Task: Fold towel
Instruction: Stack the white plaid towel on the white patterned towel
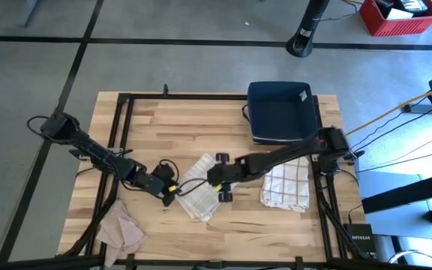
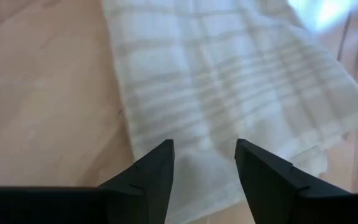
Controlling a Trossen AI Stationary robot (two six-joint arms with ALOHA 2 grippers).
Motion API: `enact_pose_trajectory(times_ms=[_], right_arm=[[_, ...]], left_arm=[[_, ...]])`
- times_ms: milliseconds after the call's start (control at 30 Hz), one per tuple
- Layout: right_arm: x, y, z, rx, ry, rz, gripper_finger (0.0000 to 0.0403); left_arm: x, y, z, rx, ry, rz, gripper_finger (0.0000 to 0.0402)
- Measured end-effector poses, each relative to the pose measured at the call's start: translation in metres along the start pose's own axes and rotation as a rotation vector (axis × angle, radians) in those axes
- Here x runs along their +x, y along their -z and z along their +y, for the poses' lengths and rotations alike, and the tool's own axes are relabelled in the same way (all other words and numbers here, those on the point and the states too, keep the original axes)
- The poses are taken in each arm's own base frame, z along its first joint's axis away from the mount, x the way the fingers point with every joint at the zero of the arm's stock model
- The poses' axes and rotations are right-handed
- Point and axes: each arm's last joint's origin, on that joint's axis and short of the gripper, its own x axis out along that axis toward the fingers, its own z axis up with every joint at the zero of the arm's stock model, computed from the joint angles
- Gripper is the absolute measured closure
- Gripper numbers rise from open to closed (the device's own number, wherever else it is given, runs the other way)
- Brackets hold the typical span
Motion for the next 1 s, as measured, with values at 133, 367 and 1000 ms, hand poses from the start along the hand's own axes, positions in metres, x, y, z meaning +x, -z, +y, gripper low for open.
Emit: enact_pose_trajectory(times_ms=[133, 367, 1000], right_arm=[[-0.037, -0.008, -0.012, 0.080, 0.099, 0.008, 0.0219], [-0.039, 0.006, -0.057, 0.348, 0.147, 0.090, 0.0180], [0.052, 0.040, -0.089, 0.570, -0.229, 0.169, 0.0116]], left_arm=[[-0.001, -0.008, -0.001, 0.075, -0.006, -0.027, 0.0237], [0.001, -0.013, 0.009, 0.117, -0.105, -0.107, 0.0237], [-0.005, 0.003, 0.002, 0.195, -0.103, -0.131, 0.0237]])
